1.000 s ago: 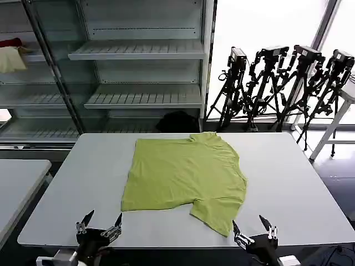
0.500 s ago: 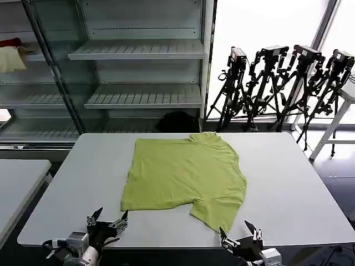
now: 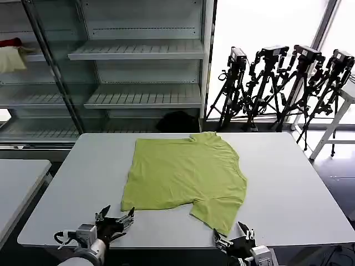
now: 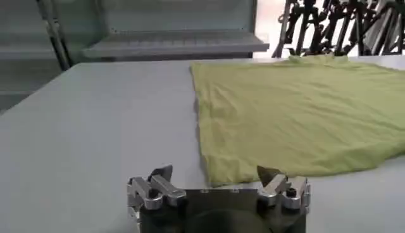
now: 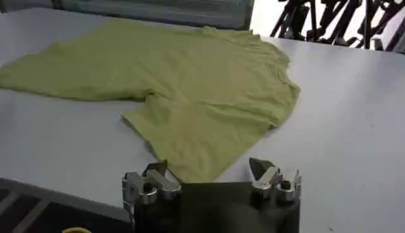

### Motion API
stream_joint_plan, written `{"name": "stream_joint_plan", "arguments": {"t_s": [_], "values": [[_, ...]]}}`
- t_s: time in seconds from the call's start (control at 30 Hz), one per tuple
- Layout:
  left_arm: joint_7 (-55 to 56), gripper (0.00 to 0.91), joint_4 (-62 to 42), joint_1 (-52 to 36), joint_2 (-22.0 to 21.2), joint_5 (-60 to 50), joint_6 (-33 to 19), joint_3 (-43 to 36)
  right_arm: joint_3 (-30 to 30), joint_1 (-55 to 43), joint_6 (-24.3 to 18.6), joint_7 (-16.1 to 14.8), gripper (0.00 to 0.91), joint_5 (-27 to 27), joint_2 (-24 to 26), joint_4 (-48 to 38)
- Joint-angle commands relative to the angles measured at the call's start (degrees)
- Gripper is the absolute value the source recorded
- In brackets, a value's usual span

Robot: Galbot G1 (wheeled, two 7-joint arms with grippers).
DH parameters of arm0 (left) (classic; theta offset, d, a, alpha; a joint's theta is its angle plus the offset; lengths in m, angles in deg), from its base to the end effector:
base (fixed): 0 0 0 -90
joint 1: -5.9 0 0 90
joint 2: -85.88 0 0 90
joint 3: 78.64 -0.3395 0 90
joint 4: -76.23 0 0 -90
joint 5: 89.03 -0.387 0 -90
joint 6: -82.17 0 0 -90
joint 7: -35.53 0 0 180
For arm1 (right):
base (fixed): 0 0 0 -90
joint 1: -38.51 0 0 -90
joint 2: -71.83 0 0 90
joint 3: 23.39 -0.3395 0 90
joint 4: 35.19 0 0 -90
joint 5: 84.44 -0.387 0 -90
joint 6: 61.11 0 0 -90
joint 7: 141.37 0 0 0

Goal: Fold and organize the clothes.

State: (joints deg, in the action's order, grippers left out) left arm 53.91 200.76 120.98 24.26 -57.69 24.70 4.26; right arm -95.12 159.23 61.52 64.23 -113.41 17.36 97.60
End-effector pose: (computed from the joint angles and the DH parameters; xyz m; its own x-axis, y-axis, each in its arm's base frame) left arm 0.2338 0.0224 -0.2468 -0.8592 0.0859 0.5044 0.0983 0.9952 -0.0021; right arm 0.1736 0.0279 -0.2358 -0.8144 -0.1712 0.5545 -0.2448 0.9677 -0.0607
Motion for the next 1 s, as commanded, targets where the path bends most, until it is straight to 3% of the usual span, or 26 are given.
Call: {"name": "stream_joint_plan", "arguments": {"t_s": [0.03,0.07,0.17,0.2,0.23,0.27,0.33,0.4,1.0], "values": [[-0.03,0.504,-0.78,-1.35,-0.02,0.38,0.46,-0.92,0.22,-0.54,0.62,-0.01,0.897,-0.29,0.08,-0.21],[-0.12,0.464,-0.88,-1.35,-0.04,0.4,0.46,-0.93,0.24,-0.48,0.62,-0.02,0.856,-0.28,0.04,-0.22],[-0.48,0.272,-1.23,-1.31,-0.04,0.41,0.29,-0.87,0.55,-0.51,0.61,-0.06,0.584,-0.01,-0.06,-0.33],[-0.55,0.181,-1.26,-1.29,-0.06,0.44,0.28,-0.88,0.63,-0.56,0.62,-0.07,0.393,0.02,-0.12,-0.4],[-0.56,0.111,-1.25,-1.26,-0.14,0.5,0.28,-0.89,0.73,-0.63,0.61,-0.07,0.333,0.08,-0.18,-0.48],[-0.61,0.081,-1.27,-1.22,-0.15,0.48,0.29,-0.9,0.87,-0.7,0.6,-0.1,0.282,0.23,-0.22,-0.59],[-0.77,0.01,-1.37,-1.14,-0.16,0.37,0.29,-0.94,1.09,-0.83,0.59,-0.23,0.091,0.4,-0.32,-0.83],[-0.9,0.01,-1.45,-1.05,-0.12,0.35,0.29,-0.94,1.3,-0.85,0.59,-0.17,0.0,0.5,-0.38,-0.93],[-2.86,0.0,0.12,-0.62,0.81,-0.74,-2.45,-1.06,0.38,-1.51,0.53,0.66,0.0,1.86,-0.66,1.37]]}}
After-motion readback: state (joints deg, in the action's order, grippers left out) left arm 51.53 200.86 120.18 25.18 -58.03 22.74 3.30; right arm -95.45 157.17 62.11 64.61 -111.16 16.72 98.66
